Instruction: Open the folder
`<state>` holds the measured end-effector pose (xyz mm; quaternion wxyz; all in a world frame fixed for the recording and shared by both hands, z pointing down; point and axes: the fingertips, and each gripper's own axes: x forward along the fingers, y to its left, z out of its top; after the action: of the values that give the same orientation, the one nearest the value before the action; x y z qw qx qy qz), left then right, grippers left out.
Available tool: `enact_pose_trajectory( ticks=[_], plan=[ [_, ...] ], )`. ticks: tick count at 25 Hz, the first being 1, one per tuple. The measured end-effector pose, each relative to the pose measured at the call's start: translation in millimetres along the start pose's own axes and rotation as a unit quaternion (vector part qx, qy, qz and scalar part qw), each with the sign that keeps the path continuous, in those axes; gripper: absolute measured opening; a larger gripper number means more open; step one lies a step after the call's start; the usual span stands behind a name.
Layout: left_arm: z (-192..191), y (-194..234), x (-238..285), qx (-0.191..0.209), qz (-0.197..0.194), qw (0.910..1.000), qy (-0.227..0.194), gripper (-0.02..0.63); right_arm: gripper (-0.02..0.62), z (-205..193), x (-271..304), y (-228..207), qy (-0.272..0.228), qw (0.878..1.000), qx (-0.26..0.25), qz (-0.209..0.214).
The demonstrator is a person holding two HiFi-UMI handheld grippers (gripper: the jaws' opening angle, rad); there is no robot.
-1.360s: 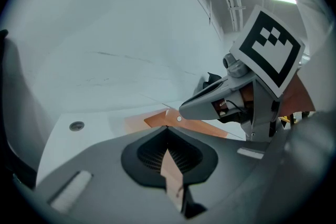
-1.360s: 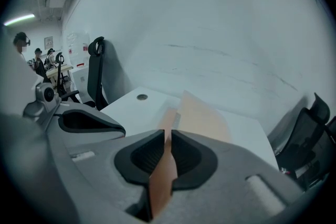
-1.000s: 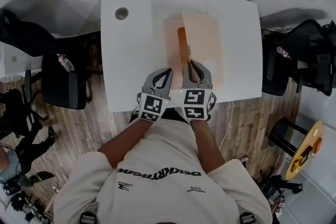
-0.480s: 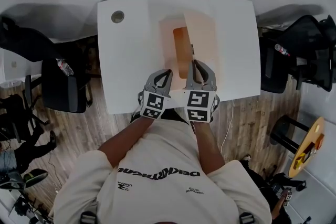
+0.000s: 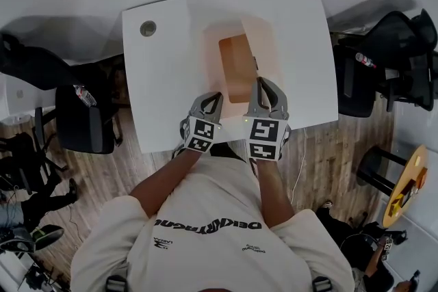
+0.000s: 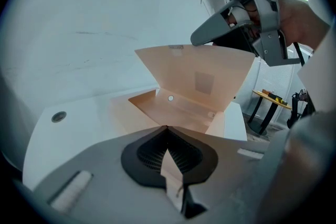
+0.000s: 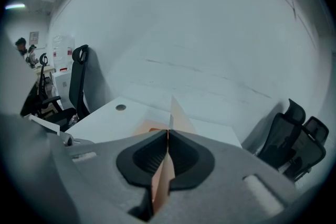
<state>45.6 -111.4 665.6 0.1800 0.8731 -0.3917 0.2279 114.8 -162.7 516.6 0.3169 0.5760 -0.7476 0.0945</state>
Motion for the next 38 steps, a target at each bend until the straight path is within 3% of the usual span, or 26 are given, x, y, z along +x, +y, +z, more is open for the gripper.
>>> enact_pose_trajectory(
  ticks=[15, 38],
  plan=[
    [-27.7, -0.5, 19.0, 0.048, 0.003, 0.9962, 0.072, -0.002, 0.002, -0.1, -14.7, -46.5, -0.014, 0.999, 0.023, -0.035],
    [-30.7, 6.7, 17.5, 0.080, 0.014, 0.9902, 0.113, 0.000, 0.000, -25.1, -27.1, -130.3, -0.005, 0.995, 0.047, -0.091]
  ],
)
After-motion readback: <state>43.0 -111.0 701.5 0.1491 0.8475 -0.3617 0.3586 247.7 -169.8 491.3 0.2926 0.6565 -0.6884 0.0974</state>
